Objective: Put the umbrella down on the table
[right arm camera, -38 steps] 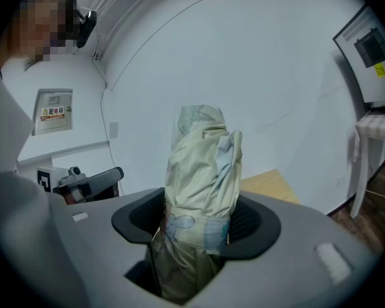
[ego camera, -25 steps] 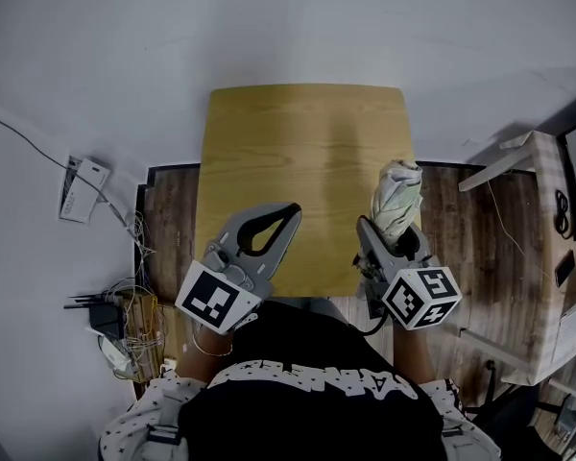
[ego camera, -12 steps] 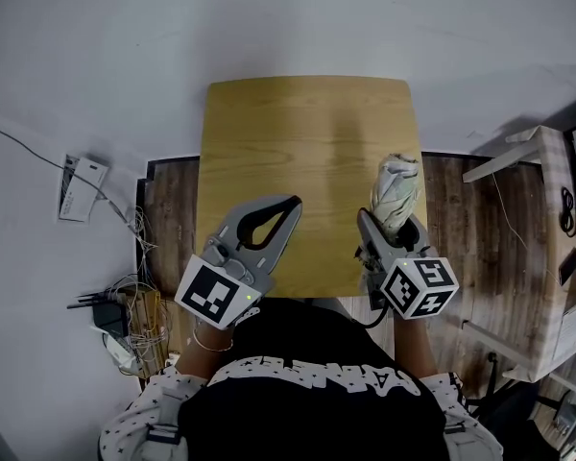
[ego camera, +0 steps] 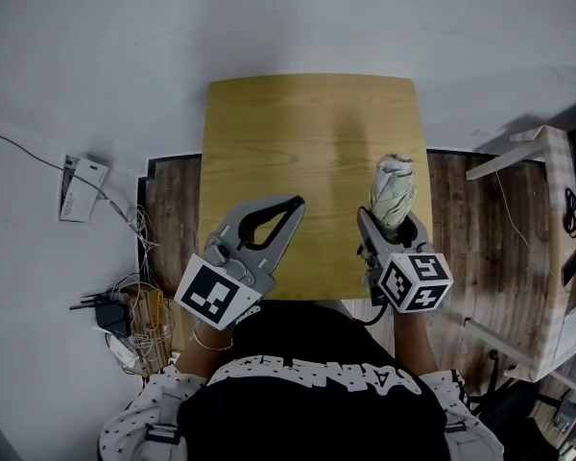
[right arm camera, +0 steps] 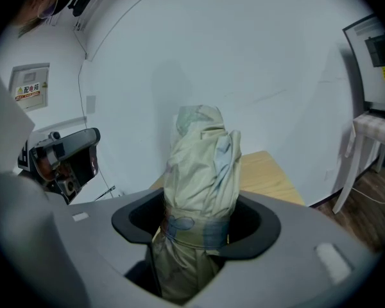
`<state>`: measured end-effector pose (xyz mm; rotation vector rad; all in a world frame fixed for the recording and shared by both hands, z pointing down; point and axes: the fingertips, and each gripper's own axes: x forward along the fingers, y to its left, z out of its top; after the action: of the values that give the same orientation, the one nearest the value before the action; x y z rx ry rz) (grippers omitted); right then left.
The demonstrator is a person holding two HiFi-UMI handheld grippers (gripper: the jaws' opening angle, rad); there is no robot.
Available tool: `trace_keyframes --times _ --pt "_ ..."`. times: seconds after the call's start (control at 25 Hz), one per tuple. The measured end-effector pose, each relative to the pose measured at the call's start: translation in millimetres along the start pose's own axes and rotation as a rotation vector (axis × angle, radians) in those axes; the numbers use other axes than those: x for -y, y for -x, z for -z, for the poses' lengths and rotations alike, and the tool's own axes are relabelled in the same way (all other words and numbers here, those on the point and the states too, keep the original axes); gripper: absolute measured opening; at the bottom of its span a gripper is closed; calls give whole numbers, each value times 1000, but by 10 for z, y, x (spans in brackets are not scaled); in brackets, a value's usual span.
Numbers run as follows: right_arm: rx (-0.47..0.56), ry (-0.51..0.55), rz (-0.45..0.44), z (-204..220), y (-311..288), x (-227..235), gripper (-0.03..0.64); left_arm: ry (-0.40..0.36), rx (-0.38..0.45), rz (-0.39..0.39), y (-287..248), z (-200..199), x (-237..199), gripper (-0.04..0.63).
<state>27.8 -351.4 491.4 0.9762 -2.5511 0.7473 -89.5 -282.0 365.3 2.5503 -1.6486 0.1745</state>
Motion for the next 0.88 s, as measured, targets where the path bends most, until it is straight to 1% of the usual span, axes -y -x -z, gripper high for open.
trace_keyframes --times 0.4,0.68,0.88 --pt "-56 1 30 146 -186 131 291 11 -10 -23 -16 16 -131 -6" --pt "-98 -1 50 267 -301 193 291 18 -17 -25 -25 47 -179 -6" --pt "-117 0 51 322 -364 225 291 29 -21 -34 -18 76 -213 -6"
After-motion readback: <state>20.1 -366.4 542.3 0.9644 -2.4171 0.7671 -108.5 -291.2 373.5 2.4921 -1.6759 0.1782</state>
